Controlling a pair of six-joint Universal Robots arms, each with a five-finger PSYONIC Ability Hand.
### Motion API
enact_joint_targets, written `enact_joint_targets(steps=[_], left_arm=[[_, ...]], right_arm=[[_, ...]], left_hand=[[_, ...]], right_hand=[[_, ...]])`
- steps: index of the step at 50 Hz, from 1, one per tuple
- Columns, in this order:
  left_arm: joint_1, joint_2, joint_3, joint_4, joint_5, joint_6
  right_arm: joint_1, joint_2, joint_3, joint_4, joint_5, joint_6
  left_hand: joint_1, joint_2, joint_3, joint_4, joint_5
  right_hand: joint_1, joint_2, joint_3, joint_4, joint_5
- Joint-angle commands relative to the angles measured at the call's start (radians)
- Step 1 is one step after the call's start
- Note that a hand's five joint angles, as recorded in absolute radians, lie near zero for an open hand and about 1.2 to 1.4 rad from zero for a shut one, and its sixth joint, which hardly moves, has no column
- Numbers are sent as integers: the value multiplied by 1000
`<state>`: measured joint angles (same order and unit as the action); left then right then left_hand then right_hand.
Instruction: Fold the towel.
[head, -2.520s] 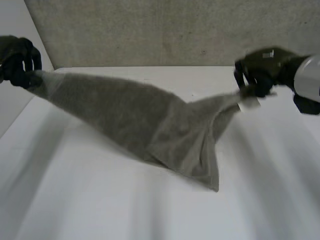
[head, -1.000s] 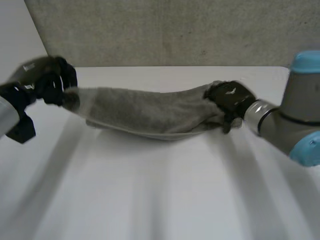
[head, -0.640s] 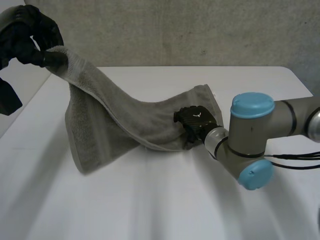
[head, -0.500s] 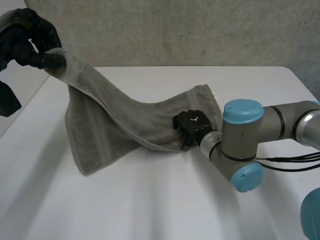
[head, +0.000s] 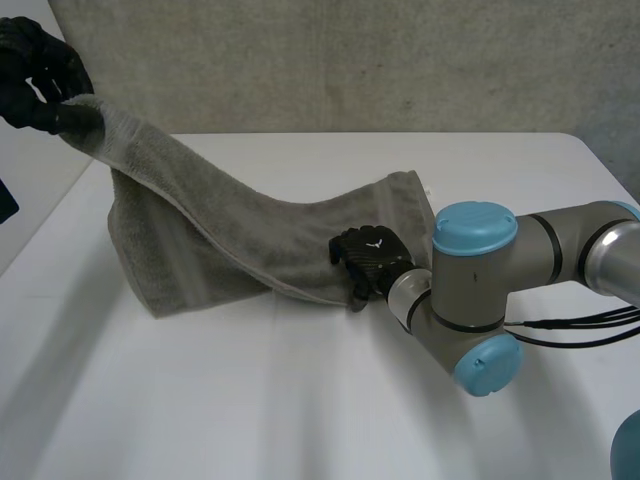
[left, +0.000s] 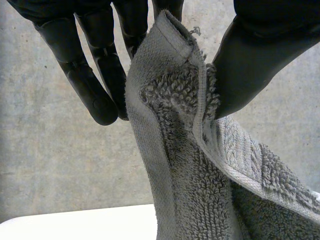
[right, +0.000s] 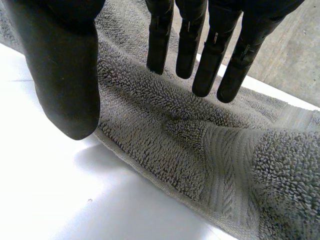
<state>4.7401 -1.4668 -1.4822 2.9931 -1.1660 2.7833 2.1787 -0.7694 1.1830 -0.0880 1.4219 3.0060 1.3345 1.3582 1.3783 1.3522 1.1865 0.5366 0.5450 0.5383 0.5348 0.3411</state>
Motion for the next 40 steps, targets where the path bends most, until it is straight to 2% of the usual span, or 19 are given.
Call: enact_joint_targets(steps=[1, 11, 31, 36, 38, 39, 40], left_arm=[[14, -1, 0, -2, -1, -2], [11, 3, 5, 0, -1, -2], [8, 11, 11, -5, -1, -21], [6, 17, 11, -5, -1, -28], [6, 25, 11, -5, -1, -30], [6, 25, 11, -5, -1, -30], [8, 28, 11, -5, -1, -30]], right_arm=[[1, -14, 15, 1, -3, 1], [69, -2, 15, -9, -5, 34], [81, 114, -89, -47, 29, 34], [82, 130, -115, -49, 43, 33], [85, 134, -125, -61, 41, 30], [85, 134, -125, -61, 41, 30], [85, 134, -131, -67, 41, 30]], left_hand=[[62, 38, 18, 44, 35], [62, 38, 18, 44, 35], [62, 38, 18, 44, 35], [62, 38, 18, 44, 35], [62, 38, 18, 44, 35], [62, 38, 18, 44, 35], [62, 38, 18, 44, 35]], right_hand=[[-29, -37, -31, -27, -8], [-26, -34, -28, -24, -5], [1, -8, -1, 2, 21], [188, 180, 187, 190, 209], [533, 524, 531, 535, 554], [535, 526, 533, 537, 556], [788, 779, 786, 790, 809]])
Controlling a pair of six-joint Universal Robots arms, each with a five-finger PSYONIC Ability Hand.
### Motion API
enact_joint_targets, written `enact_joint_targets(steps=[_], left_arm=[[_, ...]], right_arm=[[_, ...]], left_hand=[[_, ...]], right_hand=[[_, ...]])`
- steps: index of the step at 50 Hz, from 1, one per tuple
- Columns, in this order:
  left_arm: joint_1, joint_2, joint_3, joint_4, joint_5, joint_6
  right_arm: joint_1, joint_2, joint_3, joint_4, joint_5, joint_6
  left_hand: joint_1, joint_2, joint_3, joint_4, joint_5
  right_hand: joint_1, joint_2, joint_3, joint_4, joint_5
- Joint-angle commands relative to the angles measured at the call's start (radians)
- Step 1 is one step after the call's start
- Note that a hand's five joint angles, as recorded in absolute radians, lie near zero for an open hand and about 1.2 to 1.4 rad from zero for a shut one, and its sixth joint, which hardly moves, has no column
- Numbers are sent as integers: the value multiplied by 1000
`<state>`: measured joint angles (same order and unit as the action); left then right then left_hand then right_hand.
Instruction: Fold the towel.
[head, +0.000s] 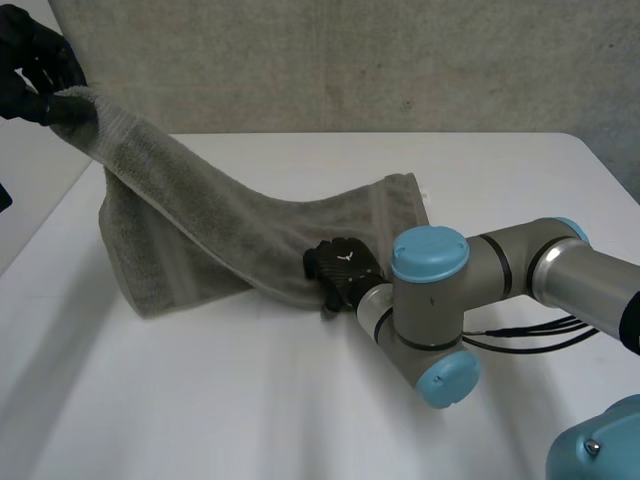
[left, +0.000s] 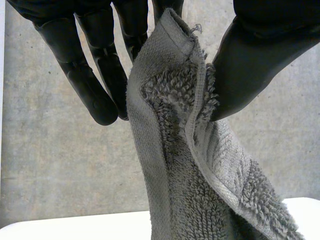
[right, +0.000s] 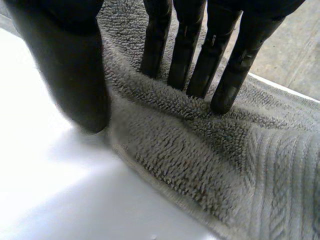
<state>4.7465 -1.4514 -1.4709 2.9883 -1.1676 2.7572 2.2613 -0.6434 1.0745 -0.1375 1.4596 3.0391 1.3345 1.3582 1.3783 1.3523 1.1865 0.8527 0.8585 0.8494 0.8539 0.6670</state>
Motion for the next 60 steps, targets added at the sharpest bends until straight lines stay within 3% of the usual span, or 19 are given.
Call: enact_joint_targets(steps=[1, 7, 15, 23, 25, 26, 28, 31, 33, 37, 41, 50, 52, 53, 55, 56, 57, 58, 60], left_arm=[[1, 13, -2, 1, 0, -4], [7, 9, -14, 5, 2, -2], [52, -6, -38, 11, 8, 9], [64, -96, -91, 31, 6, 33], [56, -130, -138, 29, 6, 88], [56, -130, -138, 29, 6, 88], [46, -156, -202, 29, 9, 195], [38, -167, -238, 28, 9, 262], [20, -200, -308, 28, 9, 402], [-11, -251, -345, 26, 0, 535], [-52, -334, -329, 21, -3, 636], [-146, -426, -14, 21, -46, 555], [-193, -432, 184, 27, -118, 462], [-194, -432, 185, 28, -118, 461], [-217, -432, 384, 60, -197, 363], [-217, -432, 385, 60, -198, 363], [-217, -431, 468, 101, -236, 319], [-217, -431, 469, 101, -236, 318], [-218, -423, 588, 203, -297, 248]], right_arm=[[3, 2, -28, -23, 5, 1], [-9, -62, -28, -28, 1, 4], [-97, -254, -27, -4, -28, -8], [-204, -398, -119, 320, -211, -105], [-248, -412, -169, 514, -267, -182], [-249, -412, -169, 515, -268, -183], [-285, -401, -194, 706, -306, -291], [-296, -394, -189, 785, -308, -356], [-302, -362, -164, 913, -300, -484], [-312, -332, -119, 960, -298, -577], [-304, -314, -114, 897, -298, -605], [-289, -328, -312, 509, -265, -516], [-290, -354, -352, 248, -243, -456], [-290, -354, -352, 246, -243, -456], [-292, -427, -297, -54, -207, -405], [-292, -427, -297, -56, -206, -405], [-296, -479, -266, -188, -185, -379], [-296, -480, -266, -189, -185, -379], [-299, -557, -237, -356, -157, -326]], left_hand=[[62, 38, 18, 44, 35], [62, 38, 18, 44, 35], [62, 38, 18, 44, 35], [62, 38, 18, 44, 35], [62, 38, 18, 44, 35], [62, 38, 18, 44, 35], [62, 38, 18, 44, 35], [62, 38, 18, 44, 35], [62, 38, 18, 44, 35], [62, 38, 18, 44, 35], [62, 38, 18, 44, 35], [62, 38, 18, 44, 35], [62, 38, 18, 44, 35], [62, 38, 18, 44, 35], [62, 38, 18, 44, 35], [62, 38, 18, 44, 35], [62, 38, 18, 44, 35], [62, 38, 18, 44, 35], [62, 38, 18, 44, 35]], right_hand=[[543, 537, 546, 542, 554], [544, 538, 547, 542, 555], [544, 538, 547, 542, 555], [544, 538, 547, 542, 555], [544, 538, 547, 542, 555], [544, 538, 547, 542, 555], [544, 538, 547, 542, 555], [544, 538, 547, 542, 555], [544, 538, 547, 542, 555], [544, 538, 547, 542, 555], [544, 538, 547, 542, 555], [544, 538, 547, 542, 555], [544, 538, 547, 542, 555], [544, 538, 547, 542, 555], [544, 538, 547, 542, 555], [544, 538, 547, 542, 555], [544, 538, 547, 542, 555], [544, 538, 547, 542, 555], [544, 538, 547, 542, 555]])
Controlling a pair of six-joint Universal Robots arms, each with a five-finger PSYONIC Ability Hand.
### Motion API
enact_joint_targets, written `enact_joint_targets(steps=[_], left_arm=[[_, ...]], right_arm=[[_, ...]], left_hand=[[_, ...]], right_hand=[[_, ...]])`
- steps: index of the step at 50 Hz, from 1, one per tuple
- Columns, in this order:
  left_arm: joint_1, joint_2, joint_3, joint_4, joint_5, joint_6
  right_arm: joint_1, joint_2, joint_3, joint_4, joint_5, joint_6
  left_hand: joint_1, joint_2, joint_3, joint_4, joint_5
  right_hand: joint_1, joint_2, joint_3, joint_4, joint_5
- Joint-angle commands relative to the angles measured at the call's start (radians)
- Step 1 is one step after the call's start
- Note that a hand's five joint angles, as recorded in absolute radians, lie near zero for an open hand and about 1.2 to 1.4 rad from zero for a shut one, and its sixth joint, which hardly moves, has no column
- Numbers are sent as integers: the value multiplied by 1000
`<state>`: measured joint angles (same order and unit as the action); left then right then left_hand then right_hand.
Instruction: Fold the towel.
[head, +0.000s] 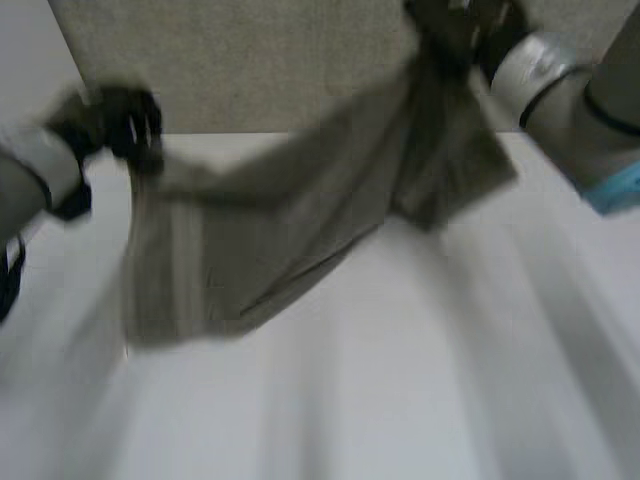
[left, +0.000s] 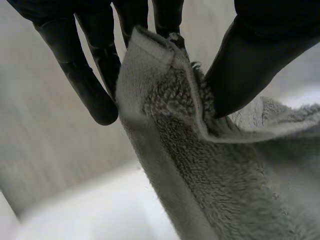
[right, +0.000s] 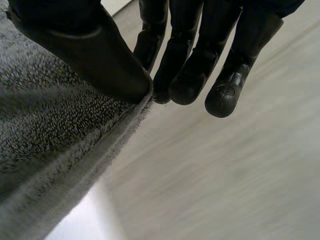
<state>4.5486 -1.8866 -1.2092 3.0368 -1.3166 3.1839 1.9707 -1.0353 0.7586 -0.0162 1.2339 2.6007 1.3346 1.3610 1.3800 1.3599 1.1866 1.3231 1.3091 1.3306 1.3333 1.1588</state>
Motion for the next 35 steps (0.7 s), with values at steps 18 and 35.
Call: enact_joint_targets(steps=[18, 35], left_arm=[[63, 14, 70, 275, -164, -220], [174, -54, -452, 326, -49, 33]], right_arm=[[-15, 53, -116, 174, -128, -182], [11, 253, 255, 346, -110, -441]], left_hand=[[62, 35, 16, 36, 35], [62, 35, 16, 36, 35]], right_hand=[[73, 87, 66, 63, 63], [73, 87, 66, 63, 63]])
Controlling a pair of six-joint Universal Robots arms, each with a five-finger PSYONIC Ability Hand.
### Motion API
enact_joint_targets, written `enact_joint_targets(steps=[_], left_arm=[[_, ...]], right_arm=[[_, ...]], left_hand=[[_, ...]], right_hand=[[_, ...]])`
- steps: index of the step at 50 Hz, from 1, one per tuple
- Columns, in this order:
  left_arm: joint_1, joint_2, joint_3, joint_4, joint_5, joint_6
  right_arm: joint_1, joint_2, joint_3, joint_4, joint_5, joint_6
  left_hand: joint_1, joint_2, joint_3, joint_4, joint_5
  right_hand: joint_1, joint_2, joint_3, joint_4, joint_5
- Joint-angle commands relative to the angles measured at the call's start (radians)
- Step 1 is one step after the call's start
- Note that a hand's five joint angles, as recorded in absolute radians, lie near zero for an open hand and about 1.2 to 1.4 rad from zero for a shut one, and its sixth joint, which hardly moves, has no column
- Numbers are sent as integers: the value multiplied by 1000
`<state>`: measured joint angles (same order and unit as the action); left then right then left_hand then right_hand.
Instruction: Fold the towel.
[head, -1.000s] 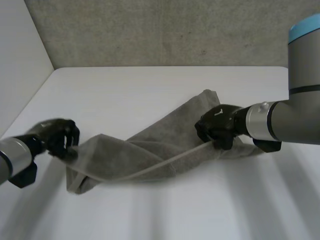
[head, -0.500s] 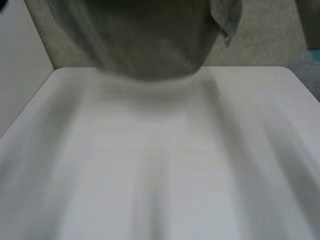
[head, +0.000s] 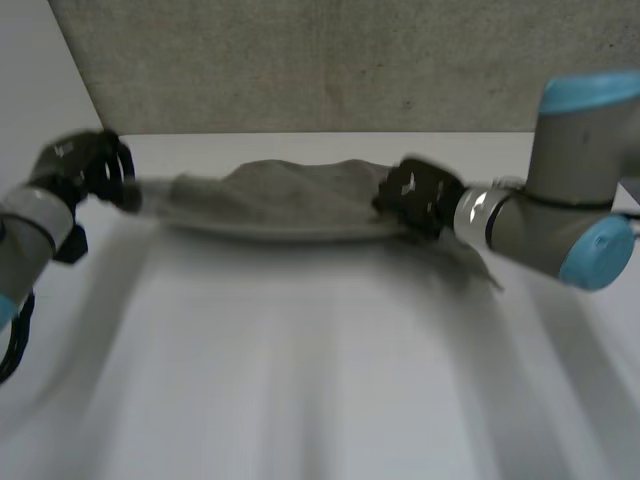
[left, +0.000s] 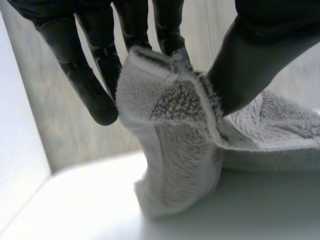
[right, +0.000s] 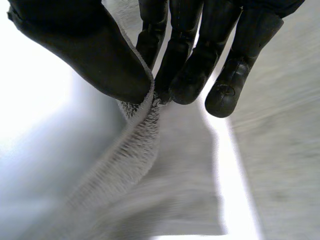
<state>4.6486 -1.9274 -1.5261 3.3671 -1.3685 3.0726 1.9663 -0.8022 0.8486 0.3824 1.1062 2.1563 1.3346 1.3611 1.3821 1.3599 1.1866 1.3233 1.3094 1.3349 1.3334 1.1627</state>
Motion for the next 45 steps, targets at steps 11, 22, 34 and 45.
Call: enact_joint_targets(steps=[11, 22, 34, 45], left_arm=[[154, 83, -262, -69, 37, 169], [153, 13, -299, -69, 131, 178], [134, 39, -312, -60, 235, 314], [140, 154, -457, -78, 439, 615]], right_arm=[[6, -147, 354, -19, 51, 31], [2, -201, 520, -151, 49, 137], [0, -199, 540, -186, 46, 203], [0, -176, 538, -241, 46, 336]], left_hand=[[62, 35, 14, 36, 35], [62, 35, 14, 36, 35], [-951, -977, -998, -976, -977], [-869, -895, -916, -894, -895]], right_hand=[[73, 87, 61, 63, 59], [73, 87, 61, 63, 59], [73, 87, 61, 63, 59], [73, 87, 61, 63, 59]])
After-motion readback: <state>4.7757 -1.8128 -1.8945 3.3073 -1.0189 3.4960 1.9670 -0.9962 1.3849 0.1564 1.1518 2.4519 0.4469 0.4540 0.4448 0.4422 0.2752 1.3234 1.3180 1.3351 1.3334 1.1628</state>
